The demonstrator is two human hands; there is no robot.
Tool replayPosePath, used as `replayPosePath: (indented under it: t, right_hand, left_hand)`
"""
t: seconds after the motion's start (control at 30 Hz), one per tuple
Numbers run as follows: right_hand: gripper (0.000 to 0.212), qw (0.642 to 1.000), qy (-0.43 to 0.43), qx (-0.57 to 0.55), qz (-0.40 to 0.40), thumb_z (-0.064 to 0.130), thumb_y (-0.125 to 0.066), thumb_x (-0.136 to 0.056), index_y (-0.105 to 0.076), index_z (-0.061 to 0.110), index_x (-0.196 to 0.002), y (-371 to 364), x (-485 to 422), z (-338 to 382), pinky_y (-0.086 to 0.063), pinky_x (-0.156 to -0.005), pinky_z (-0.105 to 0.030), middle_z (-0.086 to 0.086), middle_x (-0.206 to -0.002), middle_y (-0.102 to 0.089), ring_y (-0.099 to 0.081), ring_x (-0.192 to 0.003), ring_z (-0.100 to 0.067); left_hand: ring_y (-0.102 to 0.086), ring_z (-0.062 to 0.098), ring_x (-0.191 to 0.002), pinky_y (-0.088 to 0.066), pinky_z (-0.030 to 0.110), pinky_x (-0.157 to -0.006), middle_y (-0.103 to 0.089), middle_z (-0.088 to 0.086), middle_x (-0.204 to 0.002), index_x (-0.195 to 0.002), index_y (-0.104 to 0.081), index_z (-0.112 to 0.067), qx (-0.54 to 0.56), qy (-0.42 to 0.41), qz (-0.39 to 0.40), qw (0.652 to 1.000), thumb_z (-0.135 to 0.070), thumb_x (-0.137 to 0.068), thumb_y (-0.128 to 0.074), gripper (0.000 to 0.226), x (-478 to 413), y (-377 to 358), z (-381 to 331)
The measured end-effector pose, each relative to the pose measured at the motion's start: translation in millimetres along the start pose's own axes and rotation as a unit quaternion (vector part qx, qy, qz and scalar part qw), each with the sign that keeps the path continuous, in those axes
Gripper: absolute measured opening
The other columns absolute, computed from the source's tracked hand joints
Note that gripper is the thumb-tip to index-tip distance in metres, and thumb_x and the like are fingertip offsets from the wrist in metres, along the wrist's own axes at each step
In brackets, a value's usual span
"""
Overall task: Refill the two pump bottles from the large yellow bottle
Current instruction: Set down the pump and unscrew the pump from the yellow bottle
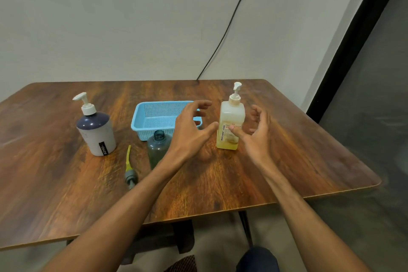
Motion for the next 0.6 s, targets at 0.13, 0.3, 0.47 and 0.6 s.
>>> replayPosePath:
  t: [0.13, 0.3, 0.47, 0.6]
  right_hand:
    - [0.096, 0.993, -0.057, -0.035, 0.092, 0.010, -0.089, -0.069, -0.034, 0.021, -0.146, -2, -14, -9, -0.050, -0.098, -0.035, -0.001, -0.144, -0.047, -0.049, -0.128, -0.016]
    - [0.094, 0.974, -0.108, -0.089, 0.180, -0.001, -0.088, -0.063, -0.040, 0.024, -0.141, -5, -30, -17, -0.056, -0.073, -0.020, 0.002, -0.127, -0.059, -0.066, -0.101, -0.005]
    - [0.085, 0.981, -0.101, -0.078, 0.149, -0.001, -0.092, -0.057, -0.050, 0.012, -0.129, -6, -36, -12, -0.057, -0.071, -0.022, -0.004, -0.118, -0.066, -0.067, -0.103, -0.012]
    - [0.080, 0.978, -0.100, -0.084, 0.162, -0.004, -0.091, -0.054, -0.054, 0.011, -0.123, -5, -22, 0, -0.060, -0.073, -0.030, -0.006, -0.113, -0.069, -0.070, -0.098, -0.013]
  left_hand:
    - [-0.054, -0.007, -0.105, -0.053, 0.023, -0.087, -0.057, -0.016, -0.123, -0.128, -0.058, -0.025, -0.001, 0.015, 0.017, 1.000, -0.023, -0.080, -0.080, 0.053, -15, -19, 8]
    - [-0.057, 0.004, -0.110, -0.056, 0.031, -0.092, -0.059, -0.009, -0.127, -0.131, -0.055, -0.022, 0.002, 0.023, 0.025, 0.999, -0.022, -0.079, -0.080, 0.058, -23, -32, 17]
    - [-0.057, 0.004, -0.109, -0.056, 0.033, -0.092, -0.058, -0.008, -0.128, -0.131, -0.056, -0.020, 0.017, 0.032, 0.016, 0.999, -0.020, -0.080, -0.080, 0.057, -19, -30, 18]
    - [-0.056, -0.004, -0.105, -0.057, 0.030, -0.089, -0.057, -0.013, -0.123, -0.128, -0.057, -0.022, 0.036, 0.025, -0.008, 0.999, -0.016, -0.081, -0.079, 0.052, -8, -16, 8]
Point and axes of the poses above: each hand's wrist, its own x-axis away from the middle knuckle, its own y-axis out of the back of the hand, z = x × y, the point moved 1 cm from there along -x, towards the middle knuckle
